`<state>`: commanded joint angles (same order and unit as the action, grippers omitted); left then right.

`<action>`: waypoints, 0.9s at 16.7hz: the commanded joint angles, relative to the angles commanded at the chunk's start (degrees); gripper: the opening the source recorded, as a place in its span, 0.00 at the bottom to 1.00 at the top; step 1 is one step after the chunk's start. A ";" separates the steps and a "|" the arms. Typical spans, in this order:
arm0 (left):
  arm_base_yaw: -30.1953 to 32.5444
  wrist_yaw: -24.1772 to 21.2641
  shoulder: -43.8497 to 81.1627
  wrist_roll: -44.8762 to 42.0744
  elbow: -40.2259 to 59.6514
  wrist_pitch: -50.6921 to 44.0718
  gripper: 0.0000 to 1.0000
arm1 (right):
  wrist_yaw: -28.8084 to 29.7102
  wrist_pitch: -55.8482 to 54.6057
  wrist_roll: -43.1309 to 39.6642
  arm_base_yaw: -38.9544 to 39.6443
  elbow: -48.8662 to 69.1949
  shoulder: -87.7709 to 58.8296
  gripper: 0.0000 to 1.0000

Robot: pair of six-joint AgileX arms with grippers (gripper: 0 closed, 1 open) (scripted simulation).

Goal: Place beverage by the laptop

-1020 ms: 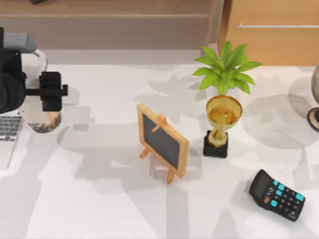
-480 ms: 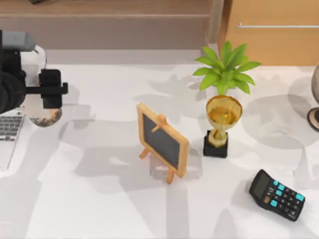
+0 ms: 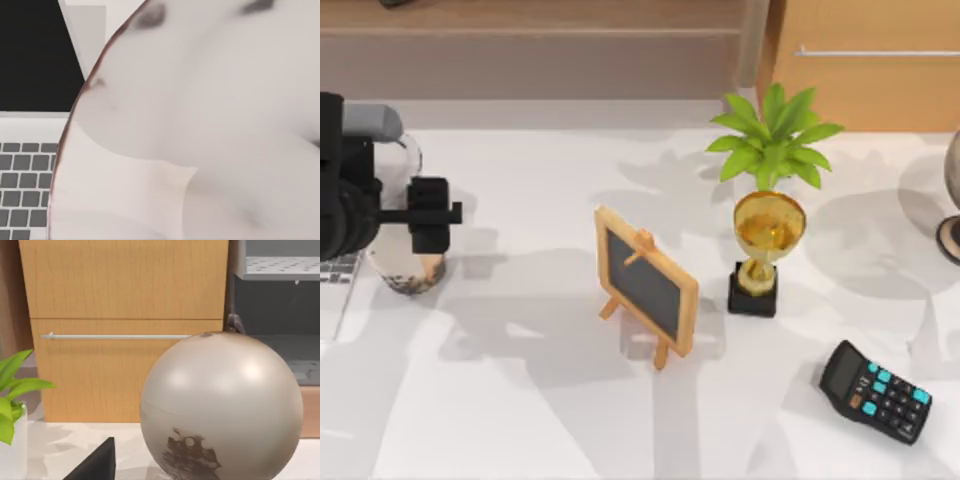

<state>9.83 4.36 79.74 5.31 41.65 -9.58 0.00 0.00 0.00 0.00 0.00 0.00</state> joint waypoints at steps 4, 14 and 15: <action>0.00 0.00 0.00 0.00 0.00 0.00 0.15 | 0.00 0.00 0.00 0.00 0.00 0.00 1.00; 0.00 0.00 0.00 0.00 0.00 0.00 0.90 | 0.00 0.00 0.00 0.00 0.00 0.00 1.00; 0.00 0.00 0.00 0.00 0.00 0.00 0.98 | 0.00 0.00 0.00 0.00 0.00 0.00 1.00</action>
<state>9.83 4.36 79.74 5.31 41.65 -9.58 0.00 0.00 0.00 0.00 0.00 0.00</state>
